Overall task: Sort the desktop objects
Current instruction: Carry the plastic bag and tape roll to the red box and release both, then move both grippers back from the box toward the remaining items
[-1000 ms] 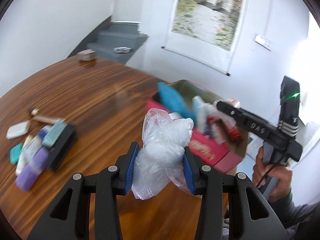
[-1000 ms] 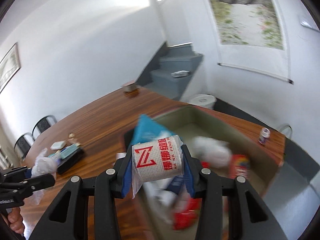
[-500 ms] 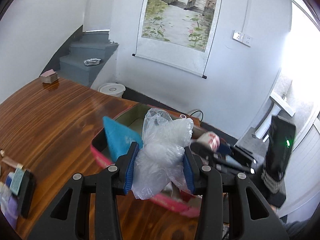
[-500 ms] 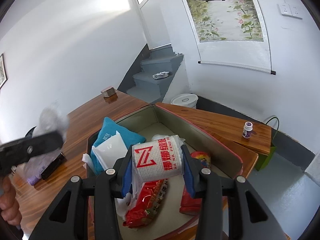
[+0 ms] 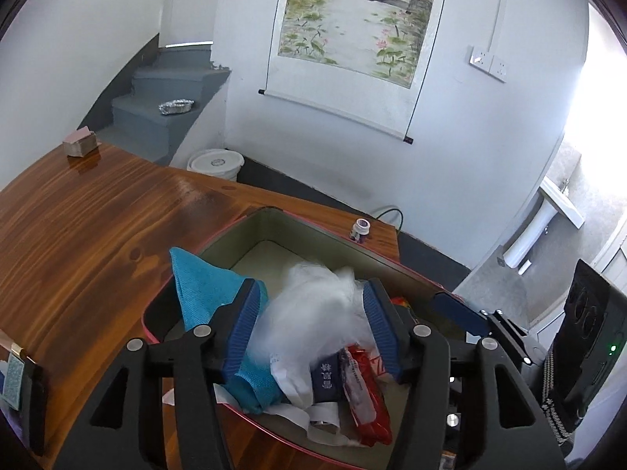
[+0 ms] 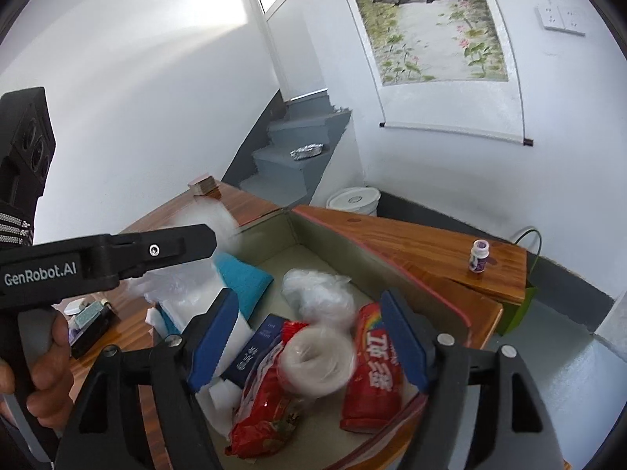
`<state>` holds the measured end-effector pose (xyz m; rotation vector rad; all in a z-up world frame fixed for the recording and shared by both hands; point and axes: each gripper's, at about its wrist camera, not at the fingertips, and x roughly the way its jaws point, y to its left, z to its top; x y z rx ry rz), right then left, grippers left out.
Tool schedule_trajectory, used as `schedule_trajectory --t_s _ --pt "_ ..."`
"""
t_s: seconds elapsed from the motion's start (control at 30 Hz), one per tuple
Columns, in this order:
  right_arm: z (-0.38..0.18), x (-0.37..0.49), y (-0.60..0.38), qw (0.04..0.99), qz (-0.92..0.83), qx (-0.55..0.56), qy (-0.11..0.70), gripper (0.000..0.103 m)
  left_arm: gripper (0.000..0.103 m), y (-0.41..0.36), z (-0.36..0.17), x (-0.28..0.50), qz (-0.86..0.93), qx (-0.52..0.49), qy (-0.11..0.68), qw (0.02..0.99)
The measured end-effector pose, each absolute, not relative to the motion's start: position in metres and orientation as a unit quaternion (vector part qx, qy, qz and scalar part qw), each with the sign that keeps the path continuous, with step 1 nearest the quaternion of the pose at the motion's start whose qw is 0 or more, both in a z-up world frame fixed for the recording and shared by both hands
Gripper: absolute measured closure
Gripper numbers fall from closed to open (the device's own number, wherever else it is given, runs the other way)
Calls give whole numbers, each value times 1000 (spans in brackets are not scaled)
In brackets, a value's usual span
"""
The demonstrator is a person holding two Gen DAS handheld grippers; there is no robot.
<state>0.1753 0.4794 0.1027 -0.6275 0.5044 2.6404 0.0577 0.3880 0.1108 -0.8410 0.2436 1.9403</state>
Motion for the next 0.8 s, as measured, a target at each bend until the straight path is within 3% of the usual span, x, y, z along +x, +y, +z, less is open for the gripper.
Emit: schedule_trajectory --t_s 0.3,0.8 --pt "105 172 472 183 940 -226 181 24 44 373 123 59 816 -321 94 472" --pt "112 167 449 175 942 -231 168 24 44 344 127 71 871 -258 152 390"
